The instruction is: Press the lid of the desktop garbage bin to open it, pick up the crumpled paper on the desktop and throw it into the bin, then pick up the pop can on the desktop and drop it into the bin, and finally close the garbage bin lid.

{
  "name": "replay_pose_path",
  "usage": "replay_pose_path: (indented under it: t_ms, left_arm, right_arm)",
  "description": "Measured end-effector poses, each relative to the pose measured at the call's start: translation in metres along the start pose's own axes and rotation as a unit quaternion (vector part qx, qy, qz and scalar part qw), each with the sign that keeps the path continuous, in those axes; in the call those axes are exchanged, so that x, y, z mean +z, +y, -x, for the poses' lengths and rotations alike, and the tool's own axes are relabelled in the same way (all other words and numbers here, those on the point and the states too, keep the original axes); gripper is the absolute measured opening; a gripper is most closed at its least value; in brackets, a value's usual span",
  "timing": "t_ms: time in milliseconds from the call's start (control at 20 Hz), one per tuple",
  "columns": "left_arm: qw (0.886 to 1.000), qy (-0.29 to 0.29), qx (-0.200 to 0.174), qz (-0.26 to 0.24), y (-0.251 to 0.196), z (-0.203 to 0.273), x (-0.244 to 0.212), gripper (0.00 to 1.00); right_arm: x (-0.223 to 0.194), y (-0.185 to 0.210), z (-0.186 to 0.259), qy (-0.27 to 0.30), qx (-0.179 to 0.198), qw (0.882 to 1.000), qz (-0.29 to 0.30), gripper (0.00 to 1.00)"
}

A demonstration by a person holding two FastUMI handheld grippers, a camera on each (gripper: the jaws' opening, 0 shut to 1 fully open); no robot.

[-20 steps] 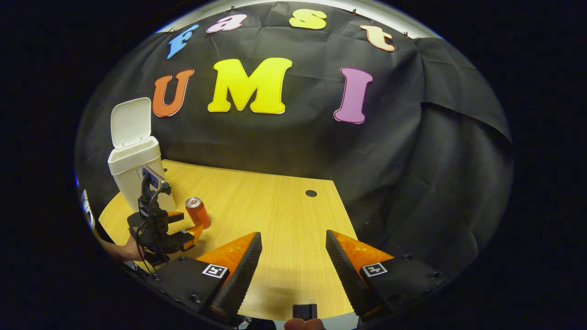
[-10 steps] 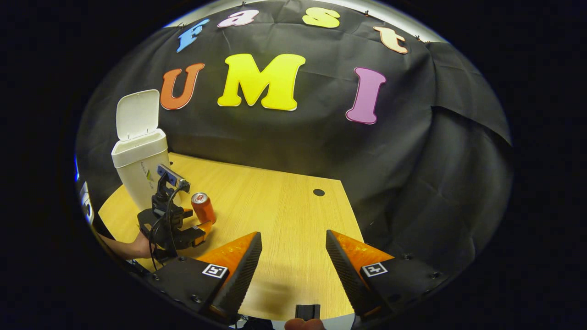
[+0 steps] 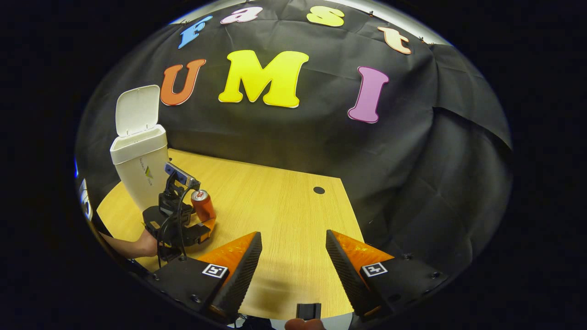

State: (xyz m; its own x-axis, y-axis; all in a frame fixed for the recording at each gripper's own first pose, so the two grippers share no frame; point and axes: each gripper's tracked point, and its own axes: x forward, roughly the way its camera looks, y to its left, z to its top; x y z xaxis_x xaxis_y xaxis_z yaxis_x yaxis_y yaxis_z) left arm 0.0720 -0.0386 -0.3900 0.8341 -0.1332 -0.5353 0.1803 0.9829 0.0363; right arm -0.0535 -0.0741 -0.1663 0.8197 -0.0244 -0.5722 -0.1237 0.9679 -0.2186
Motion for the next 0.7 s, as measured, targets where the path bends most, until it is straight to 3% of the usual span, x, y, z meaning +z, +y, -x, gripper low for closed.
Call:
replay_pose_path:
  t_ms: [100, 250, 700]
  left_arm:
    - [1.0, 0.003, -0.005, 0.006, 0.0, 0.0, -0.002, 0.99]
    - [1.0, 0.002, -0.014, 0.007, -0.002, -0.002, 0.001, 0.84]
    - [0.998, -0.052, -0.02, 0.013, 0.001, 0.027, 0.035, 0.81]
  right_arm:
    - [-0.002, 0.002, 0.0, 0.003, 0.001, 1.0, 0.0, 0.9]
    - [-0.004, 0.003, 0.001, 0.005, -0.001, 1.0, -0.006, 0.9]
    - [-0.005, 0.005, 0.009, -0.006, 0.007, 1.0, -0.01, 0.9]
